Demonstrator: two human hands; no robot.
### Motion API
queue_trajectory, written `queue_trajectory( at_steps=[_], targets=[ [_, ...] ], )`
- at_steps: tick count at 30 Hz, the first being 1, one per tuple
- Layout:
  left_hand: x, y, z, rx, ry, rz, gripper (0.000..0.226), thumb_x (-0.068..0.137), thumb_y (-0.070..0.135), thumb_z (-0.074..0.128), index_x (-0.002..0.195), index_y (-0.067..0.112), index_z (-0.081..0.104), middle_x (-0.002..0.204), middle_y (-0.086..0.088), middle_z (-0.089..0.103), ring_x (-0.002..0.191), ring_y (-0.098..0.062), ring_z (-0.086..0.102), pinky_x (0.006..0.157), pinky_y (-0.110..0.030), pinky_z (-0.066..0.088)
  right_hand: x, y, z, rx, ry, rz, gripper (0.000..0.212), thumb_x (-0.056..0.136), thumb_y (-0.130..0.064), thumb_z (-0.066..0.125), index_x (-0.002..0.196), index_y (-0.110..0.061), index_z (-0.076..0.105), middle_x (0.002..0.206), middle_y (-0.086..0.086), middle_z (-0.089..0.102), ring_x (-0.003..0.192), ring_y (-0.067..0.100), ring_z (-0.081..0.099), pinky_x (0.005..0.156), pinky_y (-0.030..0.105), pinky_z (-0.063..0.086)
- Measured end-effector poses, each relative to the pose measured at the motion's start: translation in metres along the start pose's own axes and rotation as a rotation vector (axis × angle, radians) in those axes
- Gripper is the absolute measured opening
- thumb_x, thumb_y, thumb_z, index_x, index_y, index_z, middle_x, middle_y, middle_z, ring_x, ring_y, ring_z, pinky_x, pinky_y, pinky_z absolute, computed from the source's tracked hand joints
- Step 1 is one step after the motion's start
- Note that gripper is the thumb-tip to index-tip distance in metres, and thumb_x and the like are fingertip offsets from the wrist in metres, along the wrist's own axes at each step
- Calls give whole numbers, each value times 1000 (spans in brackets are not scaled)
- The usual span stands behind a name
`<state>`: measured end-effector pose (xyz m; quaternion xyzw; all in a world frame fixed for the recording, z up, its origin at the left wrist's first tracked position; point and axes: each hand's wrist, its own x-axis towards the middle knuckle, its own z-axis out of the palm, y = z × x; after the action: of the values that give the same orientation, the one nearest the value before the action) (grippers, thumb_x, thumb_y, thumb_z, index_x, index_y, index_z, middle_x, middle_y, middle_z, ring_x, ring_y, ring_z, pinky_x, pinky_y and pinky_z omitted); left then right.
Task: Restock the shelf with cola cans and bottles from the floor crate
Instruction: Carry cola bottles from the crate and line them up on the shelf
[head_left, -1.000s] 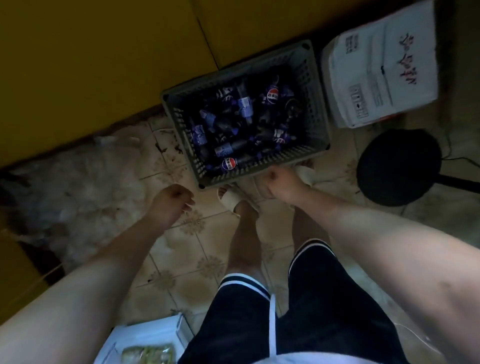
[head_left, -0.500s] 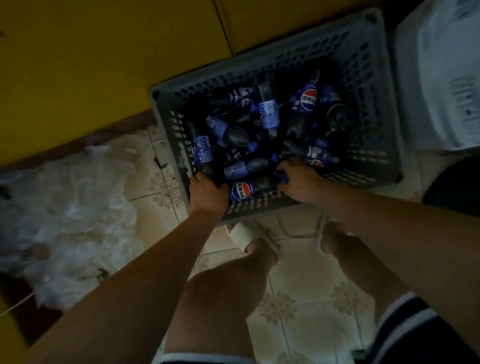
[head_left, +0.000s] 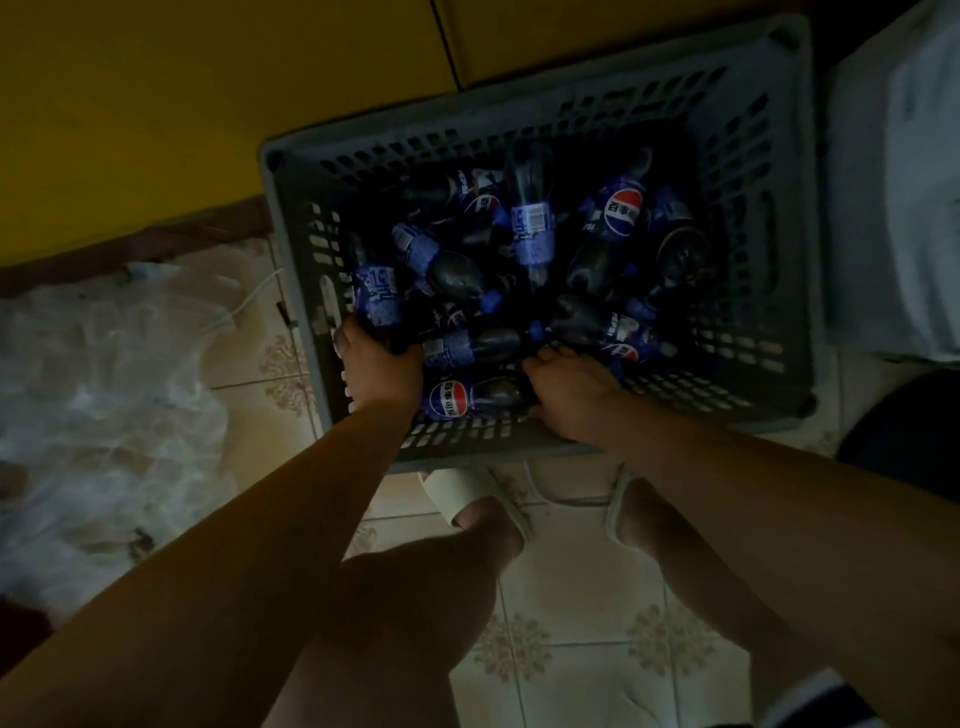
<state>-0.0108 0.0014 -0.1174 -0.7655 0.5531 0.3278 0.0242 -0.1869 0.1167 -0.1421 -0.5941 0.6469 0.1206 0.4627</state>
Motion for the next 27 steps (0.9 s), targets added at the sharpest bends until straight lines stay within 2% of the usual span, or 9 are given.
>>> queue_trajectory(
  at_steps=[6,11,15,17,19,21,23,25,27],
  targets=[
    [17,0,20,117,-3,-49,85,89,31,73,153,2,26,155,-24,31,143,-43,30,119,-55,28,-35,1,-30,-158,-6,-85,59,100,-36,57,149,-7,39,147,17,43,134,32,43,108,37,38],
    [29,12,46,263,56,-161,99,89,39,73,153,-8,14,157,-30,24,146,-44,25,120,-47,19,-66,23,-51,-139,-94,-44,66,100,-38,58,154,-13,31,141,13,46,124,31,52,95,38,49],
    [29,5,49,366,80,-91,91,93,26,70,152,-13,13,157,-34,23,145,-46,28,118,-46,24,-76,37,-62,22,-104,19,62,90,-37,71,144,-15,48,132,10,54,119,28,56,94,33,49],
    [29,-2,42,347,62,-60,86,92,18,70,151,-12,16,156,-34,24,144,-45,31,115,-47,32,-79,37,-66,146,-83,63,55,83,-37,79,130,-16,60,124,8,61,114,25,60,89,29,48],
    [30,-1,35,308,23,-37,83,90,13,70,150,-11,18,154,-32,27,141,-45,34,114,-45,34,-85,32,-66,244,-78,106,51,80,-36,81,125,-18,63,120,6,65,112,25,63,90,31,51],
    [28,0,29,230,-34,-58,88,86,17,74,149,-10,20,151,-32,30,138,-46,35,115,-47,32,-89,24,-63,305,-93,149,52,83,-35,79,129,-19,63,123,5,66,114,25,62,96,36,53],
    [19,2,21,57,-73,-134,84,82,24,79,145,-6,32,146,-29,40,131,-46,45,110,-49,41,-94,17,-62,404,-114,215,45,87,-38,76,126,-18,66,118,5,69,110,24,64,94,38,54],
    [1,7,5,-204,-102,-216,68,79,30,79,133,-3,52,130,-24,60,116,-40,61,98,-49,54,-101,7,-66,502,-117,287,39,90,-41,72,120,-16,69,108,5,69,100,22,65,79,31,53],
    [-23,16,-23,-557,-167,-371,50,82,26,77,123,-1,64,116,-19,70,102,-34,69,89,-47,59,-113,-8,-75,605,-70,357,36,95,-39,66,118,-12,68,99,6,67,85,21,62,58,24,43]
  ],
)
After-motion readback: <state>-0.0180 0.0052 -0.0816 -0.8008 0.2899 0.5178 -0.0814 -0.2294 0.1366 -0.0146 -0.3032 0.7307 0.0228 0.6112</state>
